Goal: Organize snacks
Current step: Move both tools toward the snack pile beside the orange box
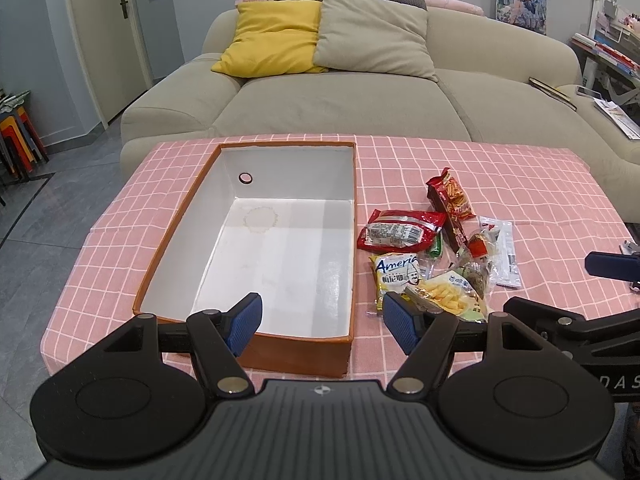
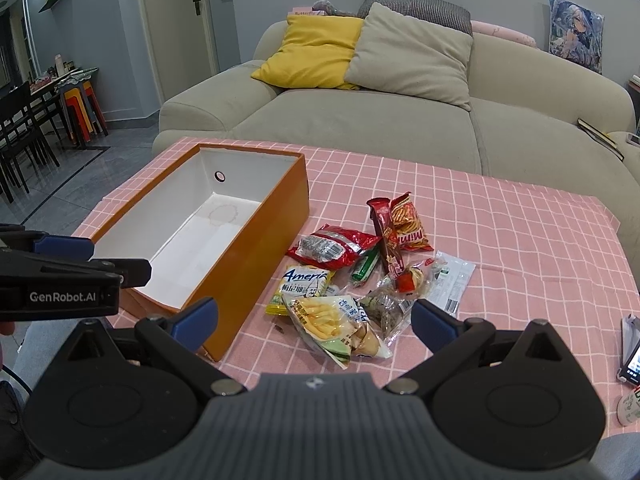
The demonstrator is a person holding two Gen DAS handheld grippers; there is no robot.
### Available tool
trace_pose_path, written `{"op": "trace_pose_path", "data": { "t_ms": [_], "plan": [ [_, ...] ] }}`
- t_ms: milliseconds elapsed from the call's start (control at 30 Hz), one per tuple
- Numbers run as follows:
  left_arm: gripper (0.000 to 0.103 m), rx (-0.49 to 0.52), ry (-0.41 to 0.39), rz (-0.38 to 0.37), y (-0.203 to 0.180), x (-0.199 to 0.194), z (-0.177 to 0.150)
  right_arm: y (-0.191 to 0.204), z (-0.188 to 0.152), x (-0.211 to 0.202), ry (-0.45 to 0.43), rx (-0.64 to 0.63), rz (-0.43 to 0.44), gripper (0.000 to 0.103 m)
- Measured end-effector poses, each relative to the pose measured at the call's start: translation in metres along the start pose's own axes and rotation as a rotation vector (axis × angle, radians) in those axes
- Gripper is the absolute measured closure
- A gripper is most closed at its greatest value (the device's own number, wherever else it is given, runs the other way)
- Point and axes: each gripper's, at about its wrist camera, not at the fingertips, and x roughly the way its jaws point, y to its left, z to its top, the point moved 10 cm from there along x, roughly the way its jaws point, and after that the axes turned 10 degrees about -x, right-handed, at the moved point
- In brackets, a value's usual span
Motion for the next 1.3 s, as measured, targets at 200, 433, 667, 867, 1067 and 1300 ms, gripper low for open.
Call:
{"op": "trace_pose_path", "data": {
  "t_ms": [200, 433, 667, 867, 1067, 1300],
  "plan": [
    [0.025, 0.035, 0.014, -0.066, -0.015, 0.000, 0.003, -0.008, -0.006, 0.006, -0.013, 0.003, 0.036, 0.004],
    [0.035, 0.096, 0.047, -0.155, -0.048, 0.006, 0.004, -0.027, -0.021, 0.021, 0.003, -0.005, 0.035, 0.014],
    [0.036, 0.069, 0.170, -0.238, -0.082, 0.034, -0.008, -0.051, -0.036, 0.043, 0.060, -0.041, 0.017, 0.034],
    [0.027, -0.046, 0.242, -0.255, -0.096, 0.062, -0.014, -0.075, -0.047, 0.070, 0.098, -0.082, 0.003, 0.048],
    [0.026, -0.156, 0.316, -0.207, -0.099, 0.100, -0.021, -0.080, -0.049, 0.096, 0.108, -0.147, 0.037, 0.050],
    [0.026, -0.188, 0.372, -0.151, -0.100, 0.135, -0.031, -0.071, -0.044, 0.130, 0.112, -0.286, 0.052, 0.057]
  ]
}}
